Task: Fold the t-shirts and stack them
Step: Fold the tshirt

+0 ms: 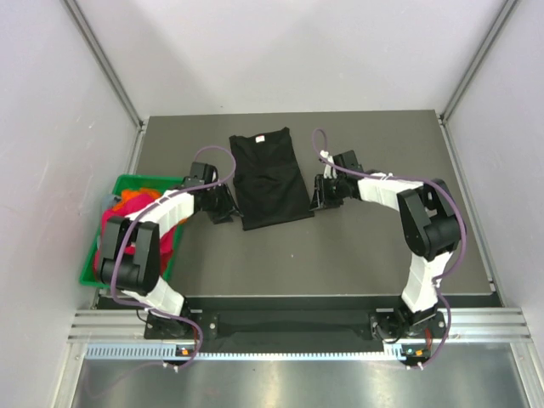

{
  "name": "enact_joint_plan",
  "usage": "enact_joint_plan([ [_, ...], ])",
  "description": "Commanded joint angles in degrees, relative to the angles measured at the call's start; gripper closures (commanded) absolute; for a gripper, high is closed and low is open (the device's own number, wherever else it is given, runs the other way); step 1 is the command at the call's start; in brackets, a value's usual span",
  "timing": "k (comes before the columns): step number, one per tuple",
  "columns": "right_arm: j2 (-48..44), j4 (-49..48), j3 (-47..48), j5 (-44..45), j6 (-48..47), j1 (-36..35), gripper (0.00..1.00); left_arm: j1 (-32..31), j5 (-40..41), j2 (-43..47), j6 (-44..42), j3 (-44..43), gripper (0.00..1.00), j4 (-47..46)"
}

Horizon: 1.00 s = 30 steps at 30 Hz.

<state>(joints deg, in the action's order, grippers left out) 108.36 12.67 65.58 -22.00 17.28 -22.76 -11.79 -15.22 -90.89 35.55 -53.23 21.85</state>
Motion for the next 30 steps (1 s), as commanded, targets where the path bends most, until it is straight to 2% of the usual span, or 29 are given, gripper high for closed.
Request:
enact_joint_plan([
  [1, -1.9, -1.9, -1.9, -0.9, 1.2, -0.6, 0.7, -0.6, 1.6, 3.4, -1.0, 0.0, 0.55, 1.8],
  [5, -2.8, -3.3, -3.4, -0.8, 2.8, -1.1, 0.82, -2.4, 5.2, 4.8, -1.5, -0.2, 0.55, 4.0],
  [6, -3.1, -3.4, -3.8, -0.7, 3.1, -1.1, 0.87, -3.1, 5.7, 4.8, -1.8, -0.4, 0.55, 4.6],
  [7, -3.6, -3.5, -4.7, -0.2, 3.4, -1.3, 0.98, -3.2, 6.0, 5.0, -1.9, -0.6, 0.55, 5.0],
  [8, -3.9, -4.0, -5.1, -0.2, 4.1, -1.4, 1.0, -3.5, 6.2, 5.1, -1.9, -0.7, 0.56, 5.9],
  [14, -8.1, -5.9, -11.4, 1.7, 6.8, -3.2, 1.0, -4.6, 7.2, 7.9, -2.2, 0.9, 0.57, 6.9],
  [22, -14.8, -9.7, -22.1, 6.3, 12.9, -8.7, 1.0, -5.0, -0.7, 11.7, -0.4, 5.7, 0.61, 2.9],
  [30, -20.3, -11.9, -28.5, 11.9, 20.1, -14.7, 1.0, -5.4, -0.1, 12.7, -0.6, 10.2, 0.62, 0.6],
])
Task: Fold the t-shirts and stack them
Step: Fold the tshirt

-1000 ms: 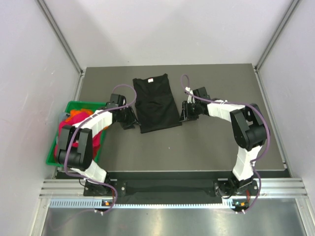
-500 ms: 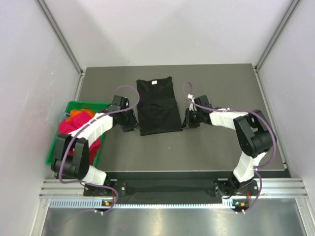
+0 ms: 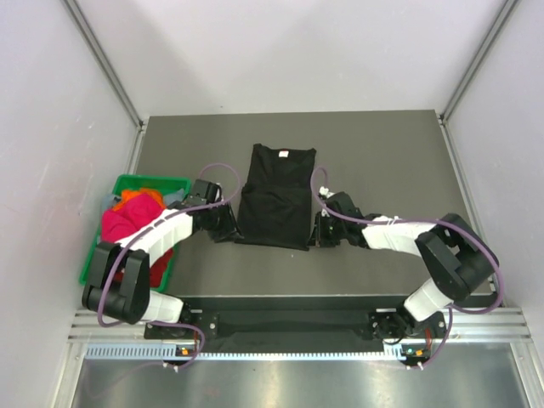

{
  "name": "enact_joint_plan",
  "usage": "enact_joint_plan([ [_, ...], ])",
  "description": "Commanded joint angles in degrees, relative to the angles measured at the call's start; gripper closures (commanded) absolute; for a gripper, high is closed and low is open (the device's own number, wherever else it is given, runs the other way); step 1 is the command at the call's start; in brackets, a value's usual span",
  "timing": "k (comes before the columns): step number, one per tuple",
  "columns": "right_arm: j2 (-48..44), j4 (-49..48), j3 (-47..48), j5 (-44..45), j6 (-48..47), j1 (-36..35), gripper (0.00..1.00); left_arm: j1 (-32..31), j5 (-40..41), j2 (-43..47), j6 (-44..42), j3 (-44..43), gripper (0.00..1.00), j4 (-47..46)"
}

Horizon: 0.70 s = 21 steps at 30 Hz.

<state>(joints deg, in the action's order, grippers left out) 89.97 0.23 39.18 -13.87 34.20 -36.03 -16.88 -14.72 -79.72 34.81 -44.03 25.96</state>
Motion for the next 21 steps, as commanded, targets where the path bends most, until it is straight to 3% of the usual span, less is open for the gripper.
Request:
enact_joint_plan([
  [1, -2.3, 0.8, -2.2, 4.5, 3.2, -1.5, 1.0, -0.4, -0.1, 1.2, -0.1, 1.1, 0.61, -3.7],
  [16, -4.5, 1.7, -4.1, 6.0, 3.5, -1.8, 1.0, -1.0, -1.2, -4.0, -0.9, 3.7, 0.64, -9.3],
  [18, -4.6, 2.1, -4.3, 6.3, 3.5, -1.8, 1.0, -1.2, -1.2, -4.4, -0.4, 4.2, 0.7, -9.6],
  [21, -5.4, 3.4, -4.7, 7.0, 3.2, -1.8, 1.0, -1.6, -0.9, -4.2, 0.4, 5.3, 0.88, -9.8],
])
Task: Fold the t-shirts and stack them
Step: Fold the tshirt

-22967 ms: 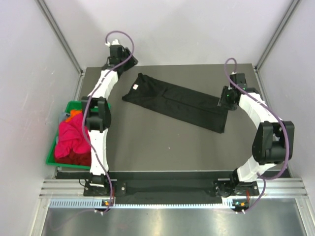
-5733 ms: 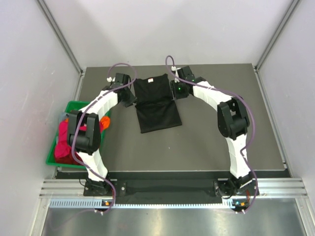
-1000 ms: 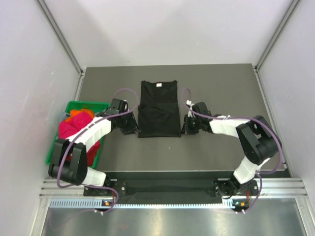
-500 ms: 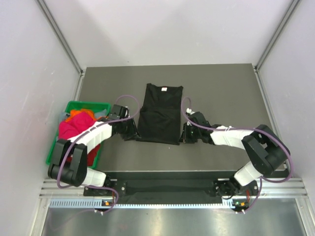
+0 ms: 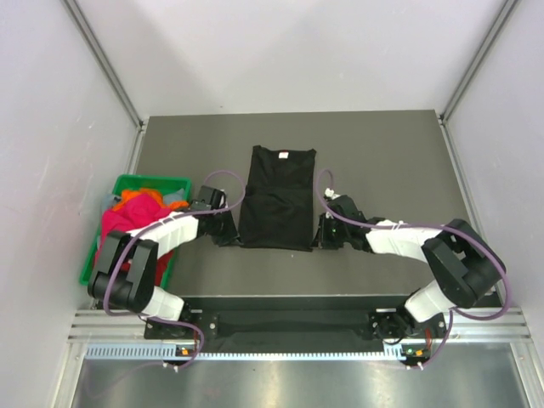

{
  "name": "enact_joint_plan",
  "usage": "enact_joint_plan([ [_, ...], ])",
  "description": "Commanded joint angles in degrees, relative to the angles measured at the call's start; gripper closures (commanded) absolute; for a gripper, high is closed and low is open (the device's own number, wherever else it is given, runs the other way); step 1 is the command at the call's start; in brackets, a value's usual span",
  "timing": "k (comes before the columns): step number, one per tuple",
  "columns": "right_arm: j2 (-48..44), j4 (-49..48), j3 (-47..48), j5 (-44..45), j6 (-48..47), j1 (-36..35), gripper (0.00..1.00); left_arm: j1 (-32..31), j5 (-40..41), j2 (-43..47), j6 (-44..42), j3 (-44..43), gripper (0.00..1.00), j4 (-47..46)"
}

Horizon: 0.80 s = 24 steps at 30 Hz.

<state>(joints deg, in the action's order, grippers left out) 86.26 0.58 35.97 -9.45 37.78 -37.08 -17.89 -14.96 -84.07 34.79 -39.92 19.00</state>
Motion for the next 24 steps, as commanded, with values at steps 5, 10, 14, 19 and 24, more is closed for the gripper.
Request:
enact_joint_plan([
  [5, -4.5, 3.8, -4.1, 4.9, -1.9, -0.7, 1.0, -2.7, -1.3, 1.0, 2.4, 2.6, 1.0, -2.9],
  [10, -8.9, 1.5, -8.3, 4.4, -2.0, -1.1, 0.99, -4.4, -1.8, 2.9, 4.8, 4.1, 0.82, -2.9],
  [14, -11.8, 2.3, -8.4, 4.3, -2.3, -1.0, 0.82, -4.5, 1.0, 4.6, 5.4, 3.5, 0.66, 0.1],
  [19, -12.0, 4.8, -4.6, 4.6, -3.1, -0.7, 0.66, -4.5, 2.3, 6.0, 4.6, 1.5, 0.64, 3.1],
  [24, -8.0, 4.5, -1.1, 4.0, -3.9, 0.0, 0.65, -4.5, 2.4, 5.9, 3.3, -0.4, 0.67, 3.6],
])
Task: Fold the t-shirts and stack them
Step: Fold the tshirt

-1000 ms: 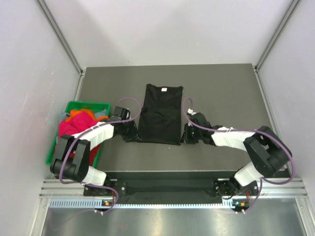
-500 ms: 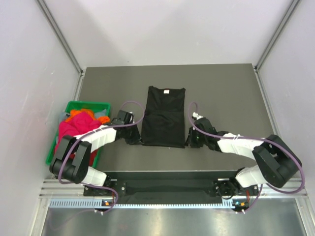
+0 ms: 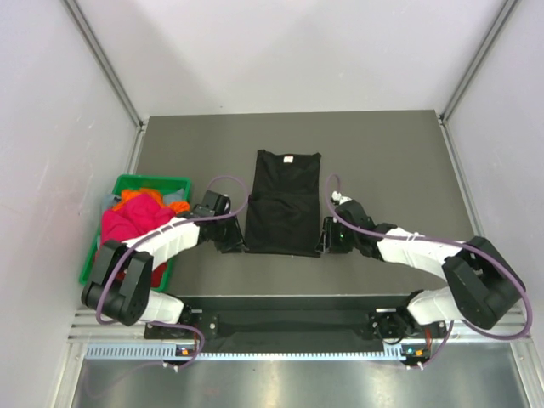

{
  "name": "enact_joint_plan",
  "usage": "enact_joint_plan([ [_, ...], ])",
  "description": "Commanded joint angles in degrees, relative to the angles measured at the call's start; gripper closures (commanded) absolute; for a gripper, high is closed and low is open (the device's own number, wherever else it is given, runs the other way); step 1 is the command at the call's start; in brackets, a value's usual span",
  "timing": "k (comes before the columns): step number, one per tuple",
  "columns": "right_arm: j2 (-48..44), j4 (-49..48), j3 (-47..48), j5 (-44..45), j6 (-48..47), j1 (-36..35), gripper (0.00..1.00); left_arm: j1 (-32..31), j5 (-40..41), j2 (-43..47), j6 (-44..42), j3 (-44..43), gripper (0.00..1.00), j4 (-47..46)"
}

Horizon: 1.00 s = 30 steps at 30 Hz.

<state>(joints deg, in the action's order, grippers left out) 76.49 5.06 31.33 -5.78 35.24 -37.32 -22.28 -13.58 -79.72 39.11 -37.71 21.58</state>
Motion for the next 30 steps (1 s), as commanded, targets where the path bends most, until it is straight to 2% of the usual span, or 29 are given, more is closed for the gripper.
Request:
enact_joint_plan([
  [1, 2.3, -0.2, 3.9, 0.2, -1.4, 0.6, 0.65, -0.1, 1.0, 1.3, -1.3, -2.7, 0.68, 1.1],
  [5, 3.8, -0.8, 5.0, -0.1, -1.3, 0.6, 0.67, -0.1, -0.7, -0.1, -2.3, -2.7, 0.72, -0.3],
  [11, 3.4, -1.5, 2.9, 0.3, 0.1, 0.6, 0.78, -0.1, -0.7, -1.4, -2.0, -1.9, 0.84, -1.8],
  [14, 2.3, -3.9, 0.1, -0.5, 1.5, 0.6, 0.88, -0.1, 0.1, -2.1, -1.8, -1.8, 0.92, -1.6],
  [15, 2.1, -4.7, -0.4, -0.9, 2.3, 0.6, 0.97, -0.1, 0.5, -2.3, -1.8, -1.8, 0.94, -1.5],
  [16, 1.8, -4.6, -0.8, -0.9, 2.5, 0.6, 1.0, -0.1, 0.6, -2.5, -1.8, -1.9, 0.96, -1.4],
  [18, 1.0, -4.6, -1.8, -0.5, 3.1, 0.6, 1.0, -0.1, 1.1, -2.8, -1.5, -2.0, 1.0, -0.9],
  [24, 0.0, -4.6, -3.1, 0.0, 3.1, 0.7, 1.0, -0.1, 5.1, -1.9, -0.8, -2.2, 1.0, 1.1],
  [30, -1.1, -6.6, -3.9, -0.5, 3.7, 0.5, 1.0, -0.1, 5.9, -1.7, -0.4, -2.5, 1.0, 2.0],
])
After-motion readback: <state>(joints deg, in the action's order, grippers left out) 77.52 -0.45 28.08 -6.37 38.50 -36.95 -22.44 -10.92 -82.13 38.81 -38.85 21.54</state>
